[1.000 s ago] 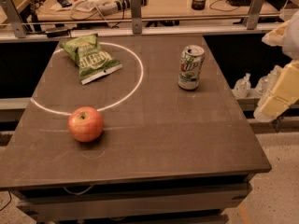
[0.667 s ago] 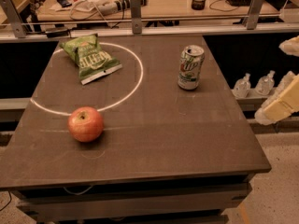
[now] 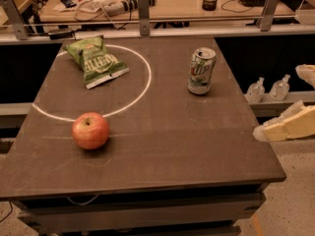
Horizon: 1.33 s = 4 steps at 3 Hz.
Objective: Move 7up can near apple
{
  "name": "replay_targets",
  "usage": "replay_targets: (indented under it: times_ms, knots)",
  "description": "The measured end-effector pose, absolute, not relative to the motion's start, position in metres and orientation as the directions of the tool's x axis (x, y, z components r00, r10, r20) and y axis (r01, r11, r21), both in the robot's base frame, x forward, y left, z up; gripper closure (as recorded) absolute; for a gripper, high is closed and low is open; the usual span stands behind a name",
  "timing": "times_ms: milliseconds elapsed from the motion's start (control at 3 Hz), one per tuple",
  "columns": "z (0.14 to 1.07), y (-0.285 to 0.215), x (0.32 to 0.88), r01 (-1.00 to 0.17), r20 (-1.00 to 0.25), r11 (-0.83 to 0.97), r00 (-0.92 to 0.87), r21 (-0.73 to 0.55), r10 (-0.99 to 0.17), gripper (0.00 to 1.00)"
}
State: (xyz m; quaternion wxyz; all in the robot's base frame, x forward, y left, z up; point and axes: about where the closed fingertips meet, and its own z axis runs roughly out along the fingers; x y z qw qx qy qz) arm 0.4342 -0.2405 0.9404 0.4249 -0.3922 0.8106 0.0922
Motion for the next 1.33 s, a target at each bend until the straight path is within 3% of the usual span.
replay_targets:
  times_ms: [333,1333]
  knots:
    - [0.938,-0.237,0.45,-0.672,-0.851,0.71,-0.232,-0.209,-0.471,0.0]
    - [0.927,-0.225,0.466,-0.63,-0.982,0.772,-0.084,-0.081,-0.171,0.0]
